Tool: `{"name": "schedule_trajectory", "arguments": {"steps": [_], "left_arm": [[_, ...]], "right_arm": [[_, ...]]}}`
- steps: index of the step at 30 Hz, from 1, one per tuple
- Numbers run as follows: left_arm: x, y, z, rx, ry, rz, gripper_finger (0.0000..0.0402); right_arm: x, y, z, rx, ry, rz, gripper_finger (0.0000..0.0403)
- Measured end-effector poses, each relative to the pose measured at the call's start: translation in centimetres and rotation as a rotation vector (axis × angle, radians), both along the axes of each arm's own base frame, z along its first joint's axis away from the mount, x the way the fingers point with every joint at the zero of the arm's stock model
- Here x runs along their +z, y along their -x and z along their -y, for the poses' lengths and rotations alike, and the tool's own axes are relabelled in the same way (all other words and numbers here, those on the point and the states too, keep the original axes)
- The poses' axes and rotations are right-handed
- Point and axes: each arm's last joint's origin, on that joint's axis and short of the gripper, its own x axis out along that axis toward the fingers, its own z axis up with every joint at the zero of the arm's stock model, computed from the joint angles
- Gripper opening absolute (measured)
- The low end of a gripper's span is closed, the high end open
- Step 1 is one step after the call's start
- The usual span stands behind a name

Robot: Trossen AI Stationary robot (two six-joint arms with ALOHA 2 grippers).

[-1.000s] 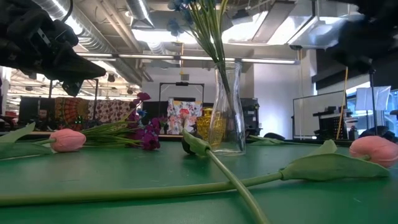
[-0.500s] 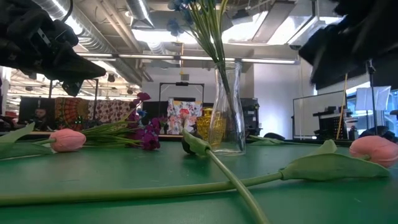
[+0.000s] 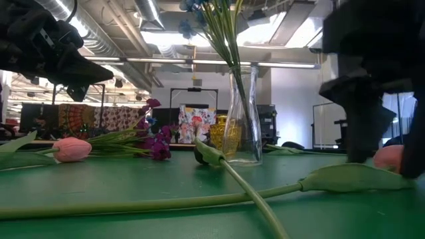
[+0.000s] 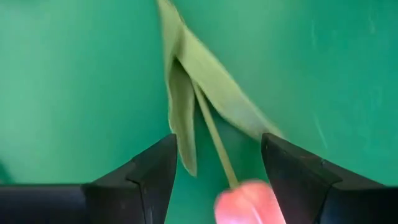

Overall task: Sort flowers into vase by color
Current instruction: Put the right pink flower into the transparent vase

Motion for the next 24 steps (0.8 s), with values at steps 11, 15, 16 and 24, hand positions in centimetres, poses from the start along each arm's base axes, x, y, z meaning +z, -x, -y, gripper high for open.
{"name": "schedule_trajectory", "arguments": {"steps": [11, 15, 16, 24], "left_arm": [[0.0, 0.0, 0.0, 0.0, 0.0, 0.0, 0.0], [0.0, 0.0, 0.0, 0.001, 0.0, 0.0, 0.0], [0.0, 0.0, 0.0, 0.0, 0.0, 0.0, 0.0], [0.0, 0.0, 0.0, 0.001, 0.0, 0.0, 0.0]], "right_arm": [[-0.5, 1.0, 0.9, -0.02, 0.135, -0.09, 0.0176], [-0.5, 1.4, 1.2, -0.02, 0.162, -0.124, 0.0116], [-0.5, 1.5, 1.2, -0.019, 0.171, -0.136, 0.0102], [-0.4, 3.6, 2.9, -0.045, 0.365, -0.315, 0.0035]]}}
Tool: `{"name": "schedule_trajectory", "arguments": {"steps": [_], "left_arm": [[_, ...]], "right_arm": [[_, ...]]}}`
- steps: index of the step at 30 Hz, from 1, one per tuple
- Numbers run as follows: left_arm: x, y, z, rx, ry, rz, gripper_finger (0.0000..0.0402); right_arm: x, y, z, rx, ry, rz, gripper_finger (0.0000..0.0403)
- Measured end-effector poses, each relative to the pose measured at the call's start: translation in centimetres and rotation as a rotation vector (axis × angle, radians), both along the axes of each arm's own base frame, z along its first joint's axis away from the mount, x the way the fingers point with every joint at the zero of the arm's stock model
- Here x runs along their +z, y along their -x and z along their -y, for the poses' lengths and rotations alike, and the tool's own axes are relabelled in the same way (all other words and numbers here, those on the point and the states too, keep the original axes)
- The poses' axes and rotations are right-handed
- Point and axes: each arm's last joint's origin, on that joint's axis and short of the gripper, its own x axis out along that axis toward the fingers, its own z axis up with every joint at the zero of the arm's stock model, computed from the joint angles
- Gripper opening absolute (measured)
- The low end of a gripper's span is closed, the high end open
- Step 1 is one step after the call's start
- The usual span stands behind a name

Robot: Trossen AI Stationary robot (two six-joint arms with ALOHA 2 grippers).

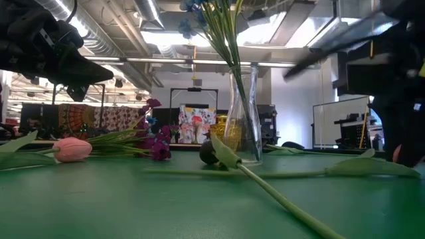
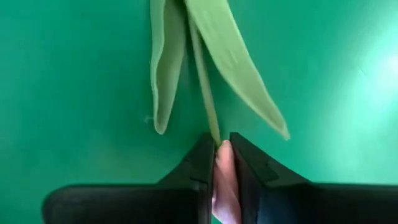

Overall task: Sort flowers into vase by color
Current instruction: Put the right pink flower into the transparent vase

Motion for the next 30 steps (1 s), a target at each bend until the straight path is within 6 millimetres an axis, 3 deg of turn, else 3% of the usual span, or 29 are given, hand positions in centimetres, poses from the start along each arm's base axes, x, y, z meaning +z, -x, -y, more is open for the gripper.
{"name": "schedule_trajectory", "arguments": {"steps": [5, 18, 30], "left_arm": [[0.0, 0.0, 0.0, 0.0, 0.0, 0.003, 0.0], [0.0, 0.0, 0.0, 0.002, 0.0, 0.004, 0.0], [0.0, 0.0, 0.0, 0.003, 0.0, 0.004, 0.0]], "right_arm": [[0.7, 0.9, 1.6, -0.05, 0.138, -0.086, 0.0051], [2.8, 1.3, 5.0, -0.097, 0.225, -0.168, 0.0125], [6.0, 2.5, 7.8, -0.141, 0.287, -0.16, 0.0221]]}}
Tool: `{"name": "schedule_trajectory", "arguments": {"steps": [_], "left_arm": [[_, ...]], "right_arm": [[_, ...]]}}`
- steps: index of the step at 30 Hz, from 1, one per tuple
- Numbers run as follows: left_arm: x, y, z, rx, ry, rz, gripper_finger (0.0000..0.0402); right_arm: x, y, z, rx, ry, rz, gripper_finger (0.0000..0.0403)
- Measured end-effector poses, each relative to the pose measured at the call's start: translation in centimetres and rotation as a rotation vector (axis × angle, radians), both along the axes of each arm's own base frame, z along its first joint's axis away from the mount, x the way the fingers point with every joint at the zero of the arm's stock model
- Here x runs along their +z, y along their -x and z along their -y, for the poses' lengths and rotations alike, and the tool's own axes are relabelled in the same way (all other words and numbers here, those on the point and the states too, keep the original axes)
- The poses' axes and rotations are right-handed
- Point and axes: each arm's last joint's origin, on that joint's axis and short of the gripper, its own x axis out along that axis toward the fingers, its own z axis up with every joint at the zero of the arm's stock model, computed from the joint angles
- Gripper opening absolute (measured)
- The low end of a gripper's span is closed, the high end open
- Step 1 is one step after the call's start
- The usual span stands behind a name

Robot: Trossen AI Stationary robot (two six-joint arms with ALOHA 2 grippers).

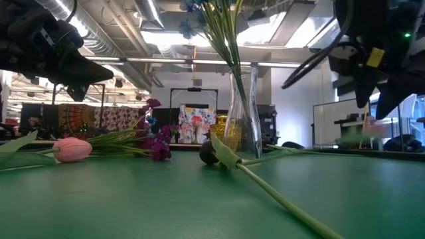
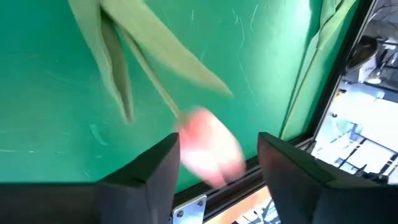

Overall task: Sort flowers into vase by color
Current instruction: Put the right pink flower into the transparent vase

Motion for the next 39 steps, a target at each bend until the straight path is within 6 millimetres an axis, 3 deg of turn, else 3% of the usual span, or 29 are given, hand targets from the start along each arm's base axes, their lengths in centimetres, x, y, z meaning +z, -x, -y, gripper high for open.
{"name": "schedule_trajectory", "arguments": {"steps": [8, 16, 24, 26, 30, 39], "left_arm": [[0.0, 0.0, 0.0, 0.0, 0.0, 0.0, 0.0], [0.0, 0.0, 0.0, 0.0, 0.003, 0.001, 0.0], [0.0, 0.0, 0.0, 0.001, 0.008, 0.001, 0.0], [0.0, 0.0, 0.0, 0.001, 0.008, 0.001, 0.0], [0.0, 0.0, 0.0, 0.001, 0.007, 0.001, 0.0], [0.0, 0.0, 0.0, 0.005, -0.001, 0.0, 0.0]], "right_arm": [[0.6, 0.1, -0.1, -0.12, -0.087, 0.104, 0.0271], [1.1, -1.6, -1.1, -0.464, -0.308, 0.473, 0.0269], [-0.7, -2.1, -1.5, -0.665, -0.422, 0.605, 0.0269], [-1.6, -2.2, -1.4, -0.614, -0.436, 0.629, 0.0269], [-2.9, -2.1, -1.5, -0.308, -0.417, 0.596, 0.0269], [-4.7, -0.9, -0.2, -0.155, -0.34, 0.478, 0.0269]]}}
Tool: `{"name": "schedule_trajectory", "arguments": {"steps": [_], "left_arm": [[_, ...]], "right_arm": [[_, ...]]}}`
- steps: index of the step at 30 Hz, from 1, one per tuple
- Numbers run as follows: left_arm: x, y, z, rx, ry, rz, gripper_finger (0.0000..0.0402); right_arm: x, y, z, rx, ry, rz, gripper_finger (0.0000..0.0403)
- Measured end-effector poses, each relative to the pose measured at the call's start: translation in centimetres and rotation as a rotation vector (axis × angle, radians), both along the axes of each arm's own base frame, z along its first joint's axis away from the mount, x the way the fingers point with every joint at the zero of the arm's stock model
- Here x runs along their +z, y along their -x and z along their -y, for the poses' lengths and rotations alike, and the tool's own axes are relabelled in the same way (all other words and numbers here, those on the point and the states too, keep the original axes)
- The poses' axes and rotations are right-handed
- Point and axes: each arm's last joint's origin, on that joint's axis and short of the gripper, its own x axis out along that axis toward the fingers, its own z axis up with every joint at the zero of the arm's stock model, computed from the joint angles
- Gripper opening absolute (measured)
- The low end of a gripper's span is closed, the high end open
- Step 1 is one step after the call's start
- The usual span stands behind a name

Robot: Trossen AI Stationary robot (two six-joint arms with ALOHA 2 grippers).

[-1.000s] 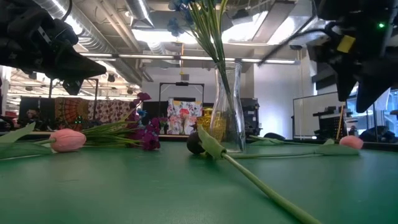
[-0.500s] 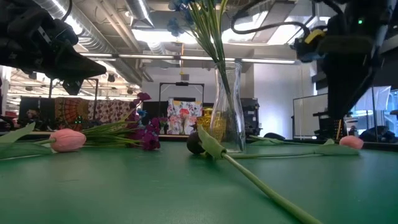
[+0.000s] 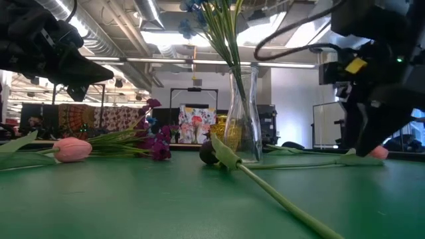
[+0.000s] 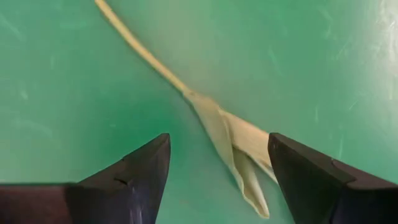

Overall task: Sort flowers into vase by color
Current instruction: Put the right pink flower into the transparent vase

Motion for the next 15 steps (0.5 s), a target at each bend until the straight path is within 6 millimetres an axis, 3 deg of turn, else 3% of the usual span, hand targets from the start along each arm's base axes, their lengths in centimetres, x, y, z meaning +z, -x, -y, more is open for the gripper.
{"name": "schedule_trajectory", "arguments": {"steps": [15], "left_arm": [[0.0, 0.0, 0.0, 0.0, 0.003, 0.001, 0.0]], "right_arm": [[-1.7, 1.8, 3.8, -0.124, 0.102, -0.166, 0.0269]]}}
